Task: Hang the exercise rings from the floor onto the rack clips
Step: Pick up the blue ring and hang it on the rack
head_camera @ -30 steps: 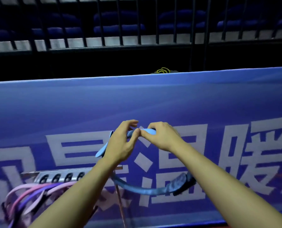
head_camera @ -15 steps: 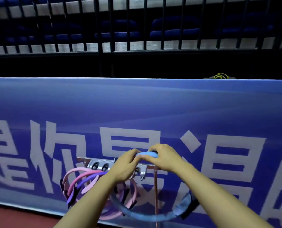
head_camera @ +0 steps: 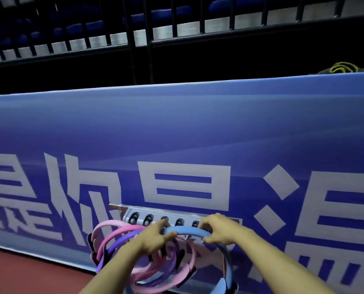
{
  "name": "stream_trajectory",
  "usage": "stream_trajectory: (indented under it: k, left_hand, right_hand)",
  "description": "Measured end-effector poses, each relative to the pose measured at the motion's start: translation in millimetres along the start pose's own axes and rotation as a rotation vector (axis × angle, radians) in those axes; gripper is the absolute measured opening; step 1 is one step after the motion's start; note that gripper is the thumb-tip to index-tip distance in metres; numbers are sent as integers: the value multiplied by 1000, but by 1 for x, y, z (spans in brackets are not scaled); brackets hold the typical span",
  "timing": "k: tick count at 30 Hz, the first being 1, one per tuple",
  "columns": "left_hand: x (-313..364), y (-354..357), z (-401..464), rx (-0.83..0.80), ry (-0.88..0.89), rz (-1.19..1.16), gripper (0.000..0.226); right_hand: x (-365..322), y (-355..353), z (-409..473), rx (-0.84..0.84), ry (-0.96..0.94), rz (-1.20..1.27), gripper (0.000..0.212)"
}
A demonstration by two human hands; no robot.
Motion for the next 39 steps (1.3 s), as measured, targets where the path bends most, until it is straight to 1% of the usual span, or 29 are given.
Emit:
stream_trajectory:
  k: [2, 5, 9, 15, 18, 23, 26, 29, 39]
  left_hand:
    - [-6, 6, 15, -74, 6, 43, 39]
    - [-6, 17, 42, -131, 63, 241, 52]
    - [-6, 29, 79, -220, 125, 458, 44]
    - [-26, 26, 132, -305, 173, 553, 34]
    - [-36, 21, 157, -337, 215, 557, 38]
    - [-50, 25, 187, -382, 260, 523, 45]
    - [-51, 28, 199, -361, 296, 528, 38]
    - [-54, 29, 209, -365, 293, 487, 36]
    - [-73, 36, 227, -531, 241, 243, 28]
  right_hand:
    - [2, 11, 18, -36, -7, -22, 32]
    - [8, 33, 45, -111, 10, -61, 32]
    - [19, 49, 73, -143, 55, -43, 30]
    - [40, 65, 110, -142, 151, 122, 36]
    - [45, 67, 127, -132, 203, 162, 38]
    - [51, 69, 145, -129, 254, 167, 34]
    - [56, 71, 151, -121, 272, 173, 30]
    - [59, 73, 156, -120, 284, 198, 31]
    - [66, 75, 170, -181, 328, 228, 32]
Point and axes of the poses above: each hand's wrist, its own z-axis towards the middle knuckle, its own y-axis out of the palm, x = y × z, the point moved 4 cm from there along z, towards the middle knuckle, and after that the axes turned 5 degrees about -x, right-handed, at the moved point
